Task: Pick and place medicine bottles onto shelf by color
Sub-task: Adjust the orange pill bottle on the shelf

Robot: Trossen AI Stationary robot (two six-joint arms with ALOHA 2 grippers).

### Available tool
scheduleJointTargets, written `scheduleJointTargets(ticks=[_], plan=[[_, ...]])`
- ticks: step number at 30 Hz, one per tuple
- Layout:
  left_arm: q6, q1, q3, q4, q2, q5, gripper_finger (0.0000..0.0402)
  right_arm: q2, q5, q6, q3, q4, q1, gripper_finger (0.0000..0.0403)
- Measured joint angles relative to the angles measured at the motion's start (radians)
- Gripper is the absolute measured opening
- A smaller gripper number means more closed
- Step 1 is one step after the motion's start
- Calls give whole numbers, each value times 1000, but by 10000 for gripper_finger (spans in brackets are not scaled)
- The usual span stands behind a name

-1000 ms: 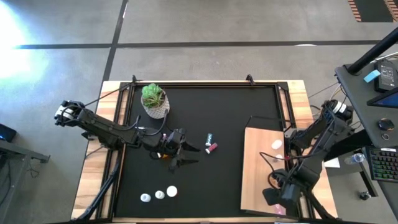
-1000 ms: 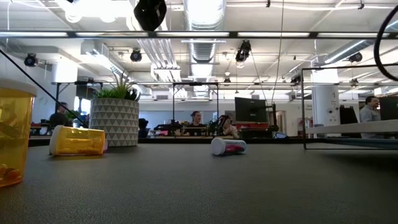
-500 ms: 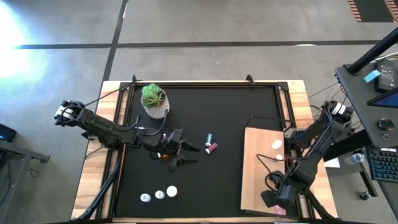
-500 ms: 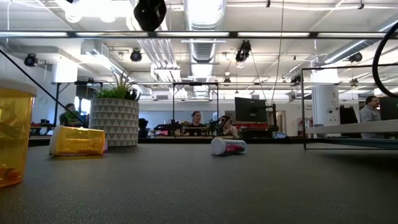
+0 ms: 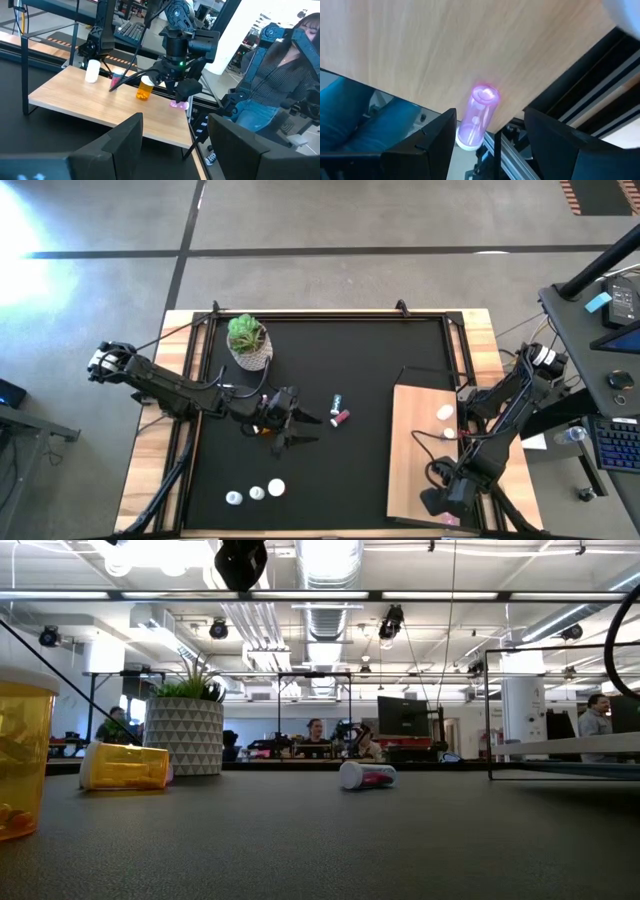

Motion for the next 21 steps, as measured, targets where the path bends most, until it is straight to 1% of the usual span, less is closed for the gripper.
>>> scheduleJointTargets(ticks=[3, 11, 16, 21], plan=[[0, 0, 0, 0, 0, 0, 207, 0, -12, -25, 0, 2, 0, 223], [0, 0, 0, 0, 0, 0, 207, 0, -12, -23, -1, 13, 0, 223], [0, 0, 0, -1, 0, 0, 207, 0, -12, -65, -1, 41, 0, 223], [0, 0, 0, -15, 0, 0, 207, 0, -12, -50, -3, 51, 0, 223]])
